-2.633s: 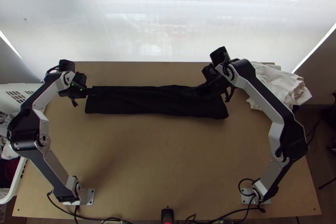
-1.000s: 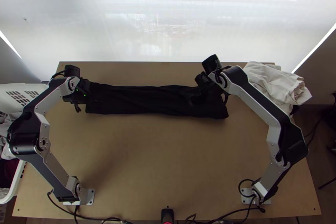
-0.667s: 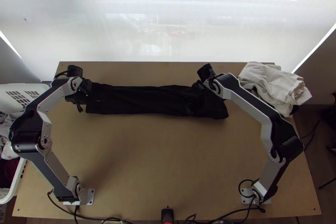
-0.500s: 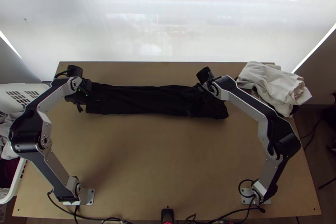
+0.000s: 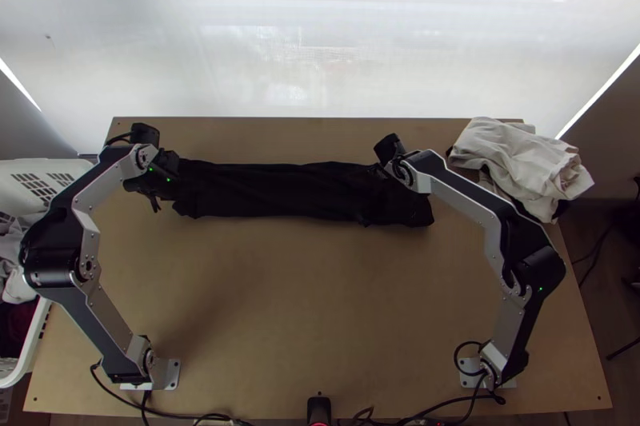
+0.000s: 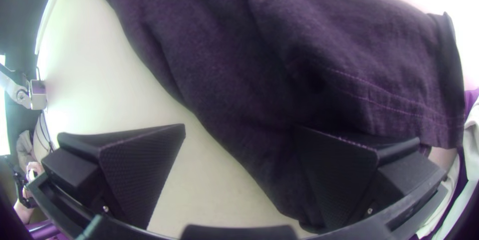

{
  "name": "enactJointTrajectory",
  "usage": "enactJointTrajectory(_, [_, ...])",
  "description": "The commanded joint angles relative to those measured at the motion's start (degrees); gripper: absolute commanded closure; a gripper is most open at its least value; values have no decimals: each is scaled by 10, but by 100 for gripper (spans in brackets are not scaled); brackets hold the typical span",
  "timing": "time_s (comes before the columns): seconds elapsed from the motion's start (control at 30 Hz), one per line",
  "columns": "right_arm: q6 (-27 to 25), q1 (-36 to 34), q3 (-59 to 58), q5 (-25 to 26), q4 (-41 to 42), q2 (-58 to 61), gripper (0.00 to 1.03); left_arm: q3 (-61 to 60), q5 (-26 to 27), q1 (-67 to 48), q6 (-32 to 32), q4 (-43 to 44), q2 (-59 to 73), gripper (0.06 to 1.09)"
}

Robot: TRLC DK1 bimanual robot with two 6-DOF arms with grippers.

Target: Fold the t-shirt

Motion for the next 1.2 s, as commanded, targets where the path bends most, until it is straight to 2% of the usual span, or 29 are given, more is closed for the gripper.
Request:
enactJointTrajectory(0.0, [5,-2,-5,0,8,9,4,60,8,-16,-5,-25,-28,105])
enactJointTrajectory(0.3, [8,-3,-5,0,11,28,4,208,39,-86,-12,-62,-64,105])
enactJointTrajectory(0.53, [19,-7,20,0,0,15,4,239,39,-185,6,-63,-86,105])
enactJointTrajectory(0.73, [18,-26,72,0,-41,-59,4,263,39,-240,17,-55,-69,105])
enactJointTrajectory(0.87, [10,-59,116,-13,-102,-109,4,300,39,-270,10,-51,-47,105])
enactJointTrajectory(1.17, [-1,-139,68,-25,-144,-225,4,331,34,-363,-17,14,-12,105])
